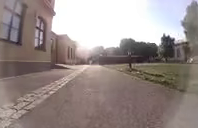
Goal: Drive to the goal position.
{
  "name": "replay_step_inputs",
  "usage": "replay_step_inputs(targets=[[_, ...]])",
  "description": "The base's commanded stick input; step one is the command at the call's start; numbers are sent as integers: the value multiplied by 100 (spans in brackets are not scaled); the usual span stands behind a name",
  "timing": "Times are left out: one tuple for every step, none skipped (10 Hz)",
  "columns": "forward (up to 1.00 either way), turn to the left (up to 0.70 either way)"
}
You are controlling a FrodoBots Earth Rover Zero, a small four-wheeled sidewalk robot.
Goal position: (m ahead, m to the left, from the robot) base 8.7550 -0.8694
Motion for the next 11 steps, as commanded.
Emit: replay_step_inputs(targets=[[44,2],[44,2],[44,2],[44,2],[44,2],[44,2],[44,2],[44,2],[44,2],[44,2],[44,2]])
